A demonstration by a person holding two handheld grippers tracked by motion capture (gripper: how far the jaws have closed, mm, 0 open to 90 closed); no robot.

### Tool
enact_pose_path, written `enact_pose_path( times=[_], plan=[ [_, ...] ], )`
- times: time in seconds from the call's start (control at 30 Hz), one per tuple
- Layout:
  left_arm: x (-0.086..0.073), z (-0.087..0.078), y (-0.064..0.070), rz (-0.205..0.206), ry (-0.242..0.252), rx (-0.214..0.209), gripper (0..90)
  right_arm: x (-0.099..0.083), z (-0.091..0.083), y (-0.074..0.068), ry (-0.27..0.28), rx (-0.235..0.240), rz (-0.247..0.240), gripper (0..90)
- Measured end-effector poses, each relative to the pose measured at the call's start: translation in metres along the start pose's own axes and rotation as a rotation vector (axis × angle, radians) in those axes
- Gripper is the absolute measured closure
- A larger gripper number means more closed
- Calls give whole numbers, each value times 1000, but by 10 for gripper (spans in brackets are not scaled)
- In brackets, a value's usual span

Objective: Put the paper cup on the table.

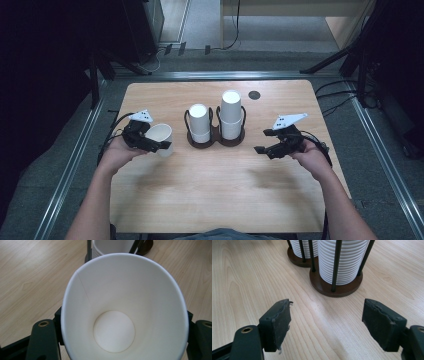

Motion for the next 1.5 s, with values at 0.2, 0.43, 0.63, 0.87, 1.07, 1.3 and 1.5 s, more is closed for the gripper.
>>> enact_pose_path(
  times=[0.2, 0.43, 0.63, 0.87, 1.07, 1.3, 1.5],
  plan=[
    [1, 2, -14, -40, 3, 54, 270, -2, 1, 0, -4, -1, -2, 233],
    [2, 7, -27, -80, 14, 97, 264, -5, 2, -1, -24, -3, -2, 233],
    [3, 11, -37, -100, 19, 131, 259, -8, 1, -1, -27, -4, -6, 233],
    [2, 13, -50, -140, 31, 161, 256, -10, 1, -3, -35, -3, -9, 233],
    [1, 14, -59, -164, 35, 193, 249, -13, 0, -5, -50, -4, -14, 233],
    [-2, 15, -67, -185, 34, 214, 242, -14, 0, -5, -55, -4, -16, 233],
    [-5, 18, -71, -187, 30, 237, 237, -15, 0, -6, -58, -5, -20, 233]
  ],
)
Point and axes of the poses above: each handheld gripper's, and its own axes: z roughly forward along the jaws, x roughly out of its top, y roughly to its right, the point moved 9 cm from there along z, roughly forward along the jaws, and after that the axes turned 10 degrees about -z, right-handed, at the moved point
